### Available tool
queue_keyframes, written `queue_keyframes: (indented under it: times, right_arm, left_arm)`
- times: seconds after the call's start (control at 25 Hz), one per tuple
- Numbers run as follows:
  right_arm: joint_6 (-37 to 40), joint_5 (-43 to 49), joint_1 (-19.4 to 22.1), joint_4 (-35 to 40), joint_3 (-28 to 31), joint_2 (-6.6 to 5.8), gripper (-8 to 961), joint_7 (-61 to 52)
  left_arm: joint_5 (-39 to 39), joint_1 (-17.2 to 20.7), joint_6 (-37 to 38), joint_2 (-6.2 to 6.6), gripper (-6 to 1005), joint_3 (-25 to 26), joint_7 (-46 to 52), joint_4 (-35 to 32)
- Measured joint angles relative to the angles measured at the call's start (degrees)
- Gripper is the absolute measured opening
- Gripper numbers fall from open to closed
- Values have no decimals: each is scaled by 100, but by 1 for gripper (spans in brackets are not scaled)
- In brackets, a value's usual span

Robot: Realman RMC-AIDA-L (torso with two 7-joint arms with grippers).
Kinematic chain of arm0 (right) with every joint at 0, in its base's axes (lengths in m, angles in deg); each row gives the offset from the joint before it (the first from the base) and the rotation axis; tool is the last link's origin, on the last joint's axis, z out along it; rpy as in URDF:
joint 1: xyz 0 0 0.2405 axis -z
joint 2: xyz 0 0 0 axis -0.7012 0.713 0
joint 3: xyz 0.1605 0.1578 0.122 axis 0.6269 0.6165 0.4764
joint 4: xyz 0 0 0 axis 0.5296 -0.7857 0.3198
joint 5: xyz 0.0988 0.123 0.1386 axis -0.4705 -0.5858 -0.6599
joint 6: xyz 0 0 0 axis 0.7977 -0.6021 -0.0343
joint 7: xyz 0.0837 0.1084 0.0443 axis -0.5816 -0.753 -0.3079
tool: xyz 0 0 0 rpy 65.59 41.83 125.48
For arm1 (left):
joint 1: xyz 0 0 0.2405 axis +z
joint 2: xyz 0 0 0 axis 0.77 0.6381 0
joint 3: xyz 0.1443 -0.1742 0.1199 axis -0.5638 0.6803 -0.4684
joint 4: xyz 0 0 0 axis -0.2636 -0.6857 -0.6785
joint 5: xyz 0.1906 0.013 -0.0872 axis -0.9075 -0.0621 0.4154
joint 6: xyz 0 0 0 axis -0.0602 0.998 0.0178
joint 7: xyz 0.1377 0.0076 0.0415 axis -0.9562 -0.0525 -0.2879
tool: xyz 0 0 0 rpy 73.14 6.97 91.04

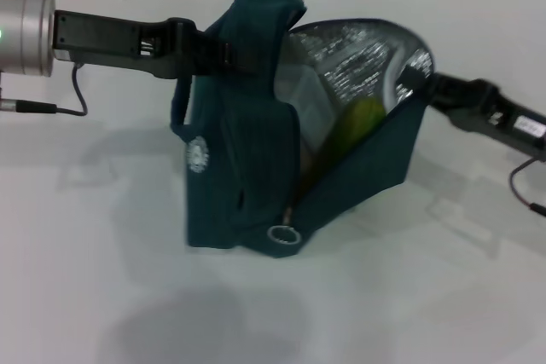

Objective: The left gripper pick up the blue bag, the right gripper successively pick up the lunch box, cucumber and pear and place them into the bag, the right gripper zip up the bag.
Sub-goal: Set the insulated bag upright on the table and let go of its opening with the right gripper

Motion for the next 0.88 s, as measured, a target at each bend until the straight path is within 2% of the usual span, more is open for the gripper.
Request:
queue_keyframes:
  times: [0.2, 0.48, 0.64, 0.88]
  right_arm:
    - [669, 1, 137, 61, 319, -201, 30, 60]
    - [1209, 2, 506, 211, 595, -483, 35, -49]
    - [1308, 4, 648, 212, 645, -541, 38, -74]
    - [1326, 49, 701, 195, 625, -552, 42, -76]
  left_arm:
    - [95, -83, 124, -101, 42, -178, 60, 48]
    - [89, -343, 50, -276, 42, -219, -51, 669]
    - [-39, -373, -205, -426, 42, -264, -109, 758]
    - [-192, -374, -492, -527, 43, -283, -190, 941]
